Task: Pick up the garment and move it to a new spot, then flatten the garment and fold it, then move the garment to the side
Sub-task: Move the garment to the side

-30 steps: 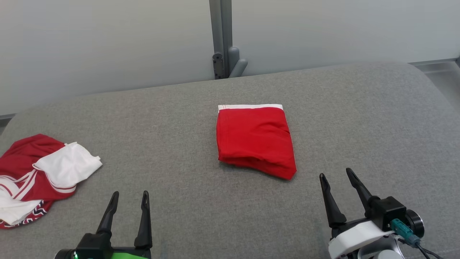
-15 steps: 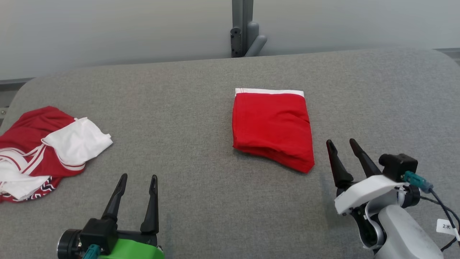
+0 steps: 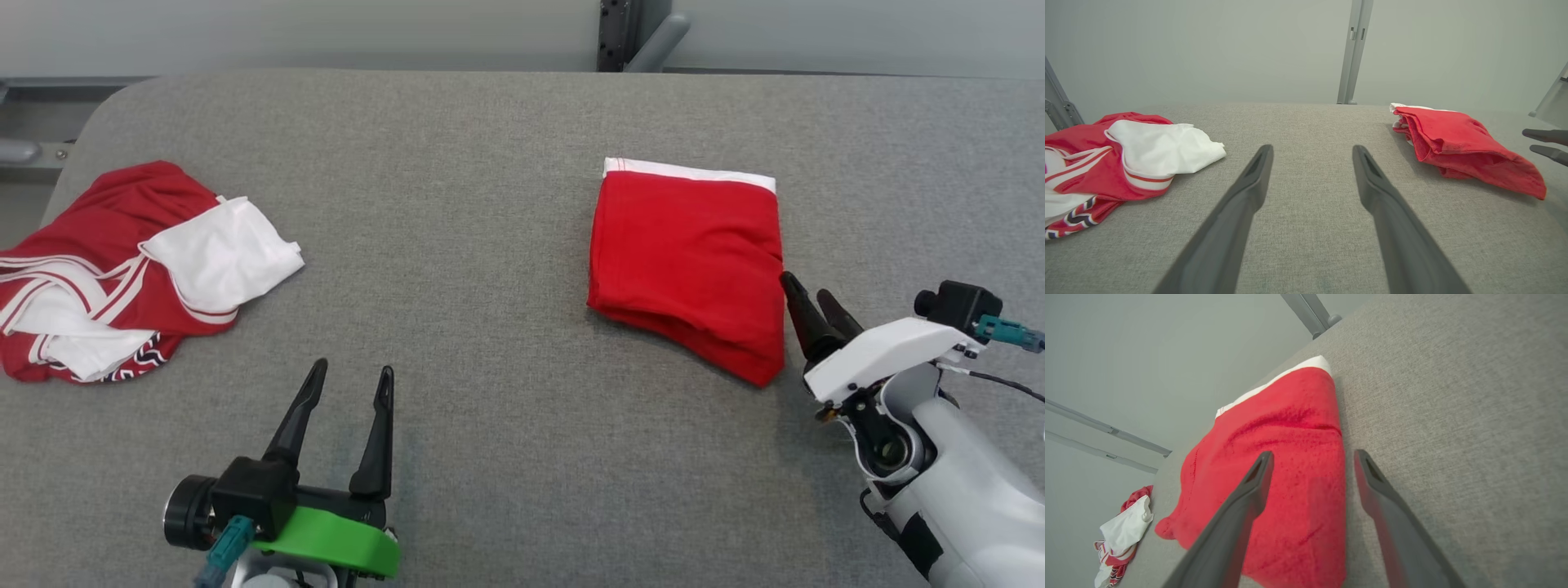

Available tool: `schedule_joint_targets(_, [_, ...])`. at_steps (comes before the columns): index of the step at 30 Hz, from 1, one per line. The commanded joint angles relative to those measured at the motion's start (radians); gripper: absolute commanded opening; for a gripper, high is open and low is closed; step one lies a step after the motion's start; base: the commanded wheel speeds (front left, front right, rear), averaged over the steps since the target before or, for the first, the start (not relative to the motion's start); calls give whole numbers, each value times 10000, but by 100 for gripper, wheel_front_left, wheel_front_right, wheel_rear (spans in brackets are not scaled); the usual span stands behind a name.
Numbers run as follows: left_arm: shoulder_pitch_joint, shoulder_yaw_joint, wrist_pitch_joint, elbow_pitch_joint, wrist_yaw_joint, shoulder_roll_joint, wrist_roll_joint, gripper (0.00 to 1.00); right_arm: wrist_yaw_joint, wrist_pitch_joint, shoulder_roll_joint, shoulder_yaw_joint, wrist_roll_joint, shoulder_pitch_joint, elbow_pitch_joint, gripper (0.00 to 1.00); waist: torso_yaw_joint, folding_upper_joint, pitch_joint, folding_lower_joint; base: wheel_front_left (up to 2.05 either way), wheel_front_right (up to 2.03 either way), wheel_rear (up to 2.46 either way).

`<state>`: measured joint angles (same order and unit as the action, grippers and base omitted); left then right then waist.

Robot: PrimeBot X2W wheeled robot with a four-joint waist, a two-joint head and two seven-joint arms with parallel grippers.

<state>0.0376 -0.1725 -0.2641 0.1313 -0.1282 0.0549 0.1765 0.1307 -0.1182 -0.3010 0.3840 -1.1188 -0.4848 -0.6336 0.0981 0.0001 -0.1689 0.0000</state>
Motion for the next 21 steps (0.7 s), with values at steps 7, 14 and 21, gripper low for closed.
schedule_joint_targets(7, [447,-229,4,63,-35,217,265,100,0,512,-300,-34,-1603,-444,-264,100,504,-1,-655,0,0,0,0])
schedule_joint_targets(14, [706,-417,4,110,-36,362,377,100,0,810,-471,302,-2168,-881,-536,91,517,-1,-983,0,0,0,0])
schedule_joint_targets(21, [1020,-554,4,77,-37,464,468,100,-2,1115,-625,693,-2312,-1280,-1065,0,588,-1,-1175,0,0,0,0])
